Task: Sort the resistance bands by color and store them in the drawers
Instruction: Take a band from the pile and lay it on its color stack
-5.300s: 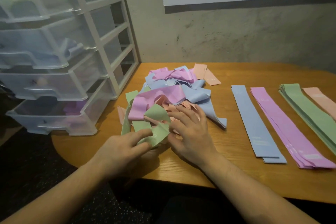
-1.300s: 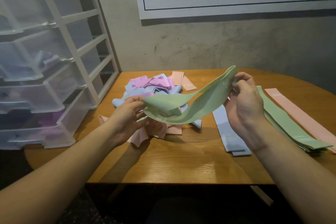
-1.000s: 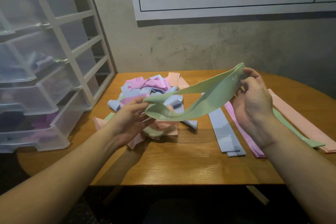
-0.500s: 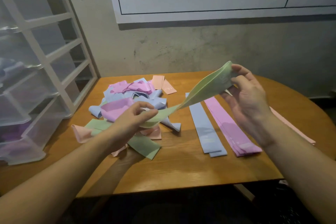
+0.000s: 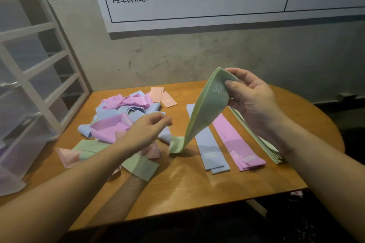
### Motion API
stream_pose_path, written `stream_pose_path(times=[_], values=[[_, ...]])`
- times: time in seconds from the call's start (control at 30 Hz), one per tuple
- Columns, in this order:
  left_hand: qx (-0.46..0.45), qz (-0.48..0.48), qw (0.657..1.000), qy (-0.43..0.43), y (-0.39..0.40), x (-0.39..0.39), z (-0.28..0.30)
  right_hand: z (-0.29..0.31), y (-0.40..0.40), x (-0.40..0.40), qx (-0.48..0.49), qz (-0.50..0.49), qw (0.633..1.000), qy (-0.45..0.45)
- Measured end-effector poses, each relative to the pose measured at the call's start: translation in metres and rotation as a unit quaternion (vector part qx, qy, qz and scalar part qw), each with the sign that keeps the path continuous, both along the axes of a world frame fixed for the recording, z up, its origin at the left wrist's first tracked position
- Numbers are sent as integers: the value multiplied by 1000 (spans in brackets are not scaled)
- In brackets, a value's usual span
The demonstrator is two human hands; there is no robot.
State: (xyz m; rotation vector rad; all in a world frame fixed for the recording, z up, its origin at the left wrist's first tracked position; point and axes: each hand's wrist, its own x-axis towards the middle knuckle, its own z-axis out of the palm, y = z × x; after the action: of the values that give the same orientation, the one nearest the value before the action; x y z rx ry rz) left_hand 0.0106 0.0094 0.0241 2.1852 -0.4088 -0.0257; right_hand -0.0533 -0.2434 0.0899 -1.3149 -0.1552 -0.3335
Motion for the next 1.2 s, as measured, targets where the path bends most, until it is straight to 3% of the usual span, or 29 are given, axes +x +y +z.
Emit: stream_pose_path(times=[0.17, 0.37, 0.53, 0.63, 0.77, 0.97, 1.1, 1.2], values=[[-155, -94, 984, 0, -48, -13, 42, 5, -7, 0, -17, 15, 1000, 1], [-174, -164, 971, -7, -91, -20, 74, 5, -10, 9, -16, 12, 1000, -10], [-277, -109, 954, 47, -101, -18, 89, -14, 4, 17, 42, 58, 995, 64], [-349, -46, 932, 89, -105, -15, 102, -29, 14, 8, 9, 148, 980, 131], [-445, -7, 884, 144, -105, -1, 114, -38, 18, -4, -34, 200, 969, 142], [-496, 58, 828, 256, -126, 36, 109, -48, -7, -15, -99, 142, 972, 160], [-484, 121, 828, 255, -157, 69, 96, -55, -42, -22, -163, 80, 965, 191], [-446, 142, 847, 251, -190, 88, 82, -57, -72, -28, -217, 19, 951, 218]])
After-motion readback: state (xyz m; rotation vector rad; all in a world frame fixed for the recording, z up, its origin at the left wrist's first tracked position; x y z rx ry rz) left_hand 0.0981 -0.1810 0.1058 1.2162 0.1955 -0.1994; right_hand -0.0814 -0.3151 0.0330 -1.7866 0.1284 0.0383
